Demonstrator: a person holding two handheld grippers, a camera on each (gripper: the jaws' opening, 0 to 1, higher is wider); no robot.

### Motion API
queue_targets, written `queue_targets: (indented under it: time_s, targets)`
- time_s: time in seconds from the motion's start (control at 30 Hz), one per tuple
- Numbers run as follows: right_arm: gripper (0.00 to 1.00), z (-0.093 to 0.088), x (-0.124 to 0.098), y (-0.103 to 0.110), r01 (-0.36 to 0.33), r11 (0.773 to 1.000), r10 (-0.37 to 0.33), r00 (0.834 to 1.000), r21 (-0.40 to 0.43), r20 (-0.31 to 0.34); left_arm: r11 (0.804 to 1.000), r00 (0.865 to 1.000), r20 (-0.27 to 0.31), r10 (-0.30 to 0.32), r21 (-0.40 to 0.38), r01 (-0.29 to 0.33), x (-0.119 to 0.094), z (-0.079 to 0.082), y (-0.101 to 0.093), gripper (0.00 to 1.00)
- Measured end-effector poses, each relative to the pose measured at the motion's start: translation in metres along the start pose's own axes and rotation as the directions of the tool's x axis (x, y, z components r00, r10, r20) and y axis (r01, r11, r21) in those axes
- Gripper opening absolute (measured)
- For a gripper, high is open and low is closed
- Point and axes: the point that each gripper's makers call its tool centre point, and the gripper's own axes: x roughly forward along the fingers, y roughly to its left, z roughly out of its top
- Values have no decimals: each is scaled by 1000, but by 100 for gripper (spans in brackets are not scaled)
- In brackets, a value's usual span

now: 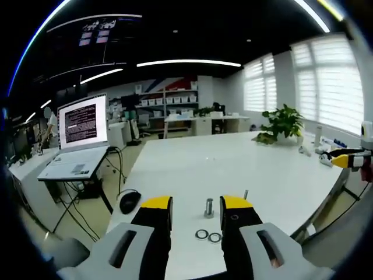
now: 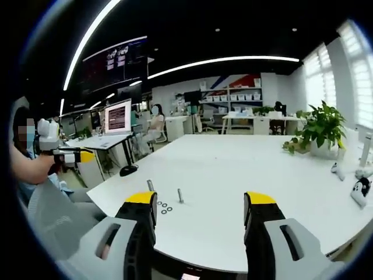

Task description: Place the washer onto the threaded stud by aligning its center hole with the stud, sliding it down to the base, and recovering from edge contact or off-axis alignment until the washer reaches the visible bottom stop.

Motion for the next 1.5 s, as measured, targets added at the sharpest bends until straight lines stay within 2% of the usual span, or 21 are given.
queue_targets:
  time_s: [0.87, 1.03, 1.3, 1.5]
  targets:
    - [61, -3, 2, 3, -20, 1000, 20, 1000, -2, -17, 1000, 1000, -18, -13, 11, 13, 2, -3, -3, 30]
    - [61, 1, 2, 7, -43, 999, 43, 999, 5, 3, 1000, 1000, -20, -24, 10, 24, 3, -3, -5, 30]
    - [62, 1, 4, 7, -47, 999, 48, 999, 5, -3, 1000, 1000, -2, -27, -4, 27, 4, 0, -5, 31]
    - [62, 0, 5, 13, -79, 997, 79, 997, 5, -9, 999, 1000, -4, -31, -10, 31, 5, 0, -2, 31]
